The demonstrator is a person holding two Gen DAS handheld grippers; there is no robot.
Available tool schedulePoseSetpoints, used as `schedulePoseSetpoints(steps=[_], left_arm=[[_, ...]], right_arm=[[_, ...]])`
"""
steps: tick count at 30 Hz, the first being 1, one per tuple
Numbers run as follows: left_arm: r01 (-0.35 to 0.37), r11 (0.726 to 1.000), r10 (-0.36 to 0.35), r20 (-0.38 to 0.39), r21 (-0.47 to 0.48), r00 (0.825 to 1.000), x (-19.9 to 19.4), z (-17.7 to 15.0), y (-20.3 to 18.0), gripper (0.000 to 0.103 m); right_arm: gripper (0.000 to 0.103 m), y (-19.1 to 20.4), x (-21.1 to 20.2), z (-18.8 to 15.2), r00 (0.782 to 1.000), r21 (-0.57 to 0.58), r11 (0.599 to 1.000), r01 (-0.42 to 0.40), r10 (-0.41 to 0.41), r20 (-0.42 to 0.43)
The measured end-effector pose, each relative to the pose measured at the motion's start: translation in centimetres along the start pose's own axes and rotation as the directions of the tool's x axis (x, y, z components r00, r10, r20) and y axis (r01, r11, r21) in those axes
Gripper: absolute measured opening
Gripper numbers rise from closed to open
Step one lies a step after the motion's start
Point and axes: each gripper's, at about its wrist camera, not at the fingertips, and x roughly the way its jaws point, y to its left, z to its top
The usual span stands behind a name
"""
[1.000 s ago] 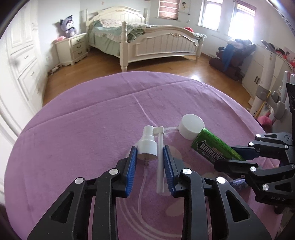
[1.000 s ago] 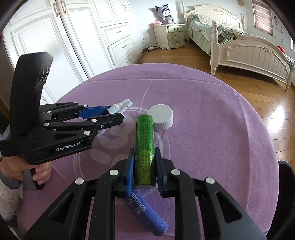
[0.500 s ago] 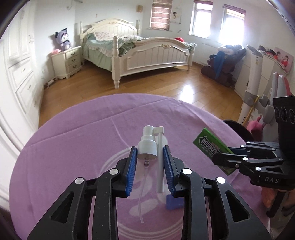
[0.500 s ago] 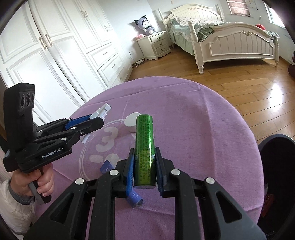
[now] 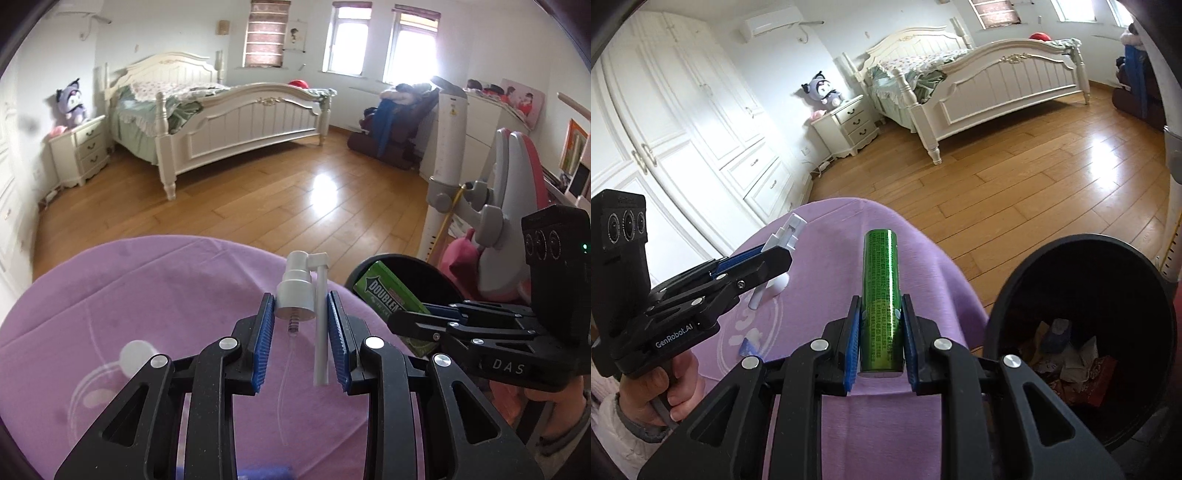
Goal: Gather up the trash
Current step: 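Carry the spray nozzle and green tube over the black bin and open both grippers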
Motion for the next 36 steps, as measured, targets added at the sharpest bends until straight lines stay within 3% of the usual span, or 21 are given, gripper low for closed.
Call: schedulePoseSetpoints(steps=[9,16,20,36], left_arm=[[0.087,0.996,-0.086,-0.037,0.036,0.996,5.0,1.1,-6.6,0.029],[0.137,0.988,-0.13,-0.095,0.073,0.987,8.9,1.3,-11.3,0.029],[0.152,0.983,-0.139,-0.118,0.105,0.983,10.1,1.3,-13.0,0.029],[0.154,0.976,-0.126,-0.176,0.155,0.976,12.3,1.9,-15.1,0.029]], right_arm=[[0.021,-6.5,-2.4,0.2,0.989,0.066,0.988,0.14,-0.144,0.046],[0.021,-9.9,-3.0,-0.6,0.955,0.07,0.955,0.288,-0.292,0.047],[0.021,-11.0,-3.4,-1.4,0.94,0.069,0.94,0.334,-0.338,0.041],[0.021,-14.4,-3.5,-1.6,0.932,0.118,0.926,0.359,-0.363,0.018]])
